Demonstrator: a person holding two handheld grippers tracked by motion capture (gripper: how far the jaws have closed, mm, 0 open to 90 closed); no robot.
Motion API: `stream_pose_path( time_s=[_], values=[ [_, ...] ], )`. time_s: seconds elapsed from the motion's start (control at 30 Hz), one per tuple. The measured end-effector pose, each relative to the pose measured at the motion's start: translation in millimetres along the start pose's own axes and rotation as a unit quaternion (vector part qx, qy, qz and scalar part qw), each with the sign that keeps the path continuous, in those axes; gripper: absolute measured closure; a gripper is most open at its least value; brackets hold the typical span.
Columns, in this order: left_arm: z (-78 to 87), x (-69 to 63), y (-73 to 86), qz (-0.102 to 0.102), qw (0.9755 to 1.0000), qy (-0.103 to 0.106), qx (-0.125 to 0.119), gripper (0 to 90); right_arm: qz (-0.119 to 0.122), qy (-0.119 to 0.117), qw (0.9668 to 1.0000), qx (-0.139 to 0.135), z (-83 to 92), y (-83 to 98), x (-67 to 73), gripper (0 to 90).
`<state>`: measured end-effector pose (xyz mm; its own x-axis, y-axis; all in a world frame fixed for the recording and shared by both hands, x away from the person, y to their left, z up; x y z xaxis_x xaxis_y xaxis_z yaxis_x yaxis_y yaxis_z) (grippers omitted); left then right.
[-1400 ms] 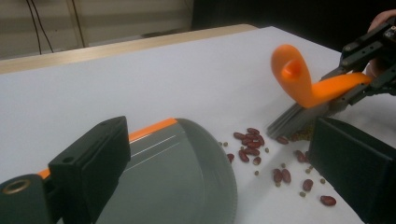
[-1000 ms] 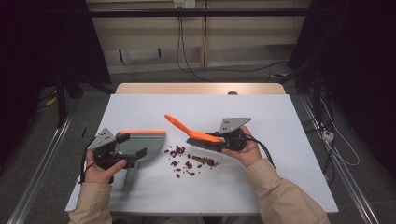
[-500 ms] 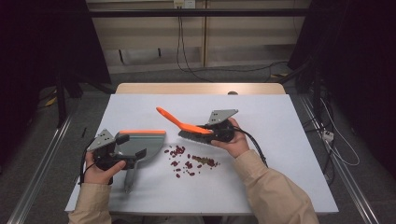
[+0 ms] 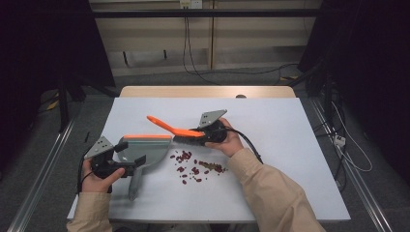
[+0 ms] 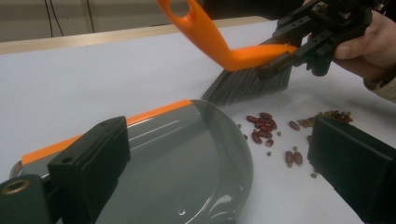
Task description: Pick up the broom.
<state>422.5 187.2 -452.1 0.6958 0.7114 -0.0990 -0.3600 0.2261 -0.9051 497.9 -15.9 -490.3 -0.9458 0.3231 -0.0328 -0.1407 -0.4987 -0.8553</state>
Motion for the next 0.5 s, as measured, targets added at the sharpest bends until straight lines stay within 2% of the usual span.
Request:
stream_pose_path(
  time_s=[0.07, 0.13, 0.37, 0.5],
  values=[
    [1.1, 2.0, 0.3, 0.000, 1.0000, -0.003, -0.001, 5.6, -0.003, -0.015, 0.9999, -0.007, -4.5, -0.7, 6.3, 71.3],
    [1.8, 2.2, 0.5, 0.003, 1.0000, -0.002, -0.002, 5.6, 0.006, -0.025, 0.9997, -0.003, -5.5, -0.5, 12.3, 71.2],
    [2.6, 2.3, 0.9, -0.002, 1.0000, -0.001, 0.000, 5.6, 0.029, -0.043, 0.9984, 0.019, 0.3, 3.8, 29.8, 70.7],
    [3.3, 2.7, 1.7, -0.004, 1.0000, -0.002, 0.002, 5.5, 0.034, -0.054, 0.9978, 0.019, 5.7, 6.9, 39.2, 70.6]
  ],
)
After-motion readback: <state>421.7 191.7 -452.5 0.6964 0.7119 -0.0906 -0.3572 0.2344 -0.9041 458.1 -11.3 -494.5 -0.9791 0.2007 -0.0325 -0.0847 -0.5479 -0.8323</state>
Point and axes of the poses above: each handheld gripper's, and its own axes: z roughly backward along the jaws, y roughly out of its underside, x roughly to its left, the point moved 10 cm from there along -z, roughly forward along the jaws, and after that the axes turned 3 degrees about -z, right-handed, at the moved point
